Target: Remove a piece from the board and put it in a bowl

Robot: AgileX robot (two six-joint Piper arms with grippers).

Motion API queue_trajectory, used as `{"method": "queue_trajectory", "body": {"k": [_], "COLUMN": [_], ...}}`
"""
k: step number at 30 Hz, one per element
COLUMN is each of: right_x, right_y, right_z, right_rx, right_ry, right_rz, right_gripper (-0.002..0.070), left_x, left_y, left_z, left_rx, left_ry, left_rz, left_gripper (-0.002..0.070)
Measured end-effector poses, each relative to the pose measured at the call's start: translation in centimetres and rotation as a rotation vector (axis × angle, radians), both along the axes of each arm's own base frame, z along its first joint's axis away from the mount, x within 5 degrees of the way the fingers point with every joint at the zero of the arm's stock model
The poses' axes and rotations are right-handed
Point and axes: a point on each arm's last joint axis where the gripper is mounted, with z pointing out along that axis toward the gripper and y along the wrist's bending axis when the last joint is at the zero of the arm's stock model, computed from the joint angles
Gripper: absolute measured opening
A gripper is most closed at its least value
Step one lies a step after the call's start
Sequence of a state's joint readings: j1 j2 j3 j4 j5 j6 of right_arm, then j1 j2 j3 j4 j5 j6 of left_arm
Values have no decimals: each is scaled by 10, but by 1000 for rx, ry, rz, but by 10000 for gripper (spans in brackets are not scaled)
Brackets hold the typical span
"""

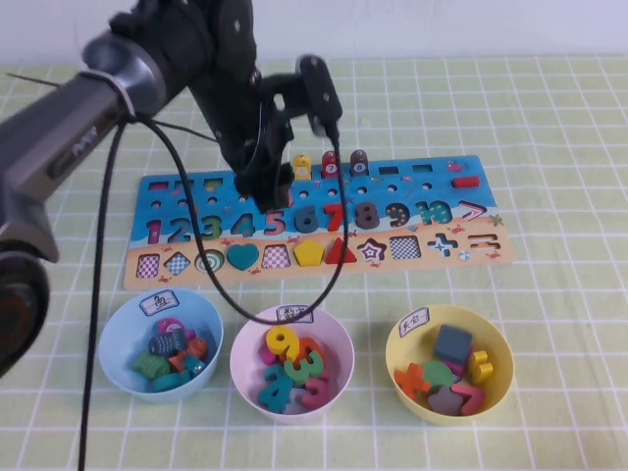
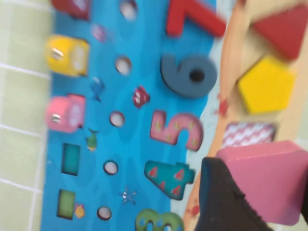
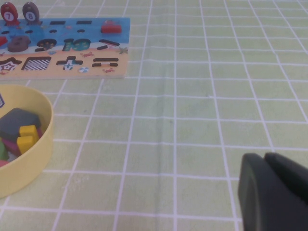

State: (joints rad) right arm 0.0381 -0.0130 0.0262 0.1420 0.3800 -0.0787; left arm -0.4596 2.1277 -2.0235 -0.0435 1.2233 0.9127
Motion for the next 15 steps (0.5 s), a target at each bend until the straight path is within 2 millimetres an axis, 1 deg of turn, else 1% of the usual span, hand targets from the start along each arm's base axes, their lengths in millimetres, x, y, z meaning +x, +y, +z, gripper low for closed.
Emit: {"method": "queue_trajectory", "body": {"k": [2, 4, 6, 7, 11, 12, 15], "right_x": [0, 0, 0, 0, 0, 0, 0], "right_y": [0, 0, 0, 0, 0, 0, 0], "right_z": [0, 0, 0, 0, 0, 0, 0], "right_rx": [0, 0, 0, 0, 0, 0, 0], "right_ry": [0, 0, 0, 0, 0, 0, 0], "right_rz": [0, 0, 0, 0, 0, 0, 0], "right_gripper": [-17, -17, -17, -17, -17, -17, -17], "left_x": [-8, -20, -31, -40, -64, -74, -99], "left_y": [-3, -12, -22, -30, -59, -72, -97], "left_z": [18, 35, 46, 52, 58, 58, 48], "left_rx": [-51, -99, -129, -141, -162, -162, -145], "left_ry": [-16, -27, -35, -40, -32, -27, 8], "left_rz": [14, -1, -27, -48, -107, -143, -219], "left_gripper": [283, 283, 283, 283, 283, 283, 283]}}
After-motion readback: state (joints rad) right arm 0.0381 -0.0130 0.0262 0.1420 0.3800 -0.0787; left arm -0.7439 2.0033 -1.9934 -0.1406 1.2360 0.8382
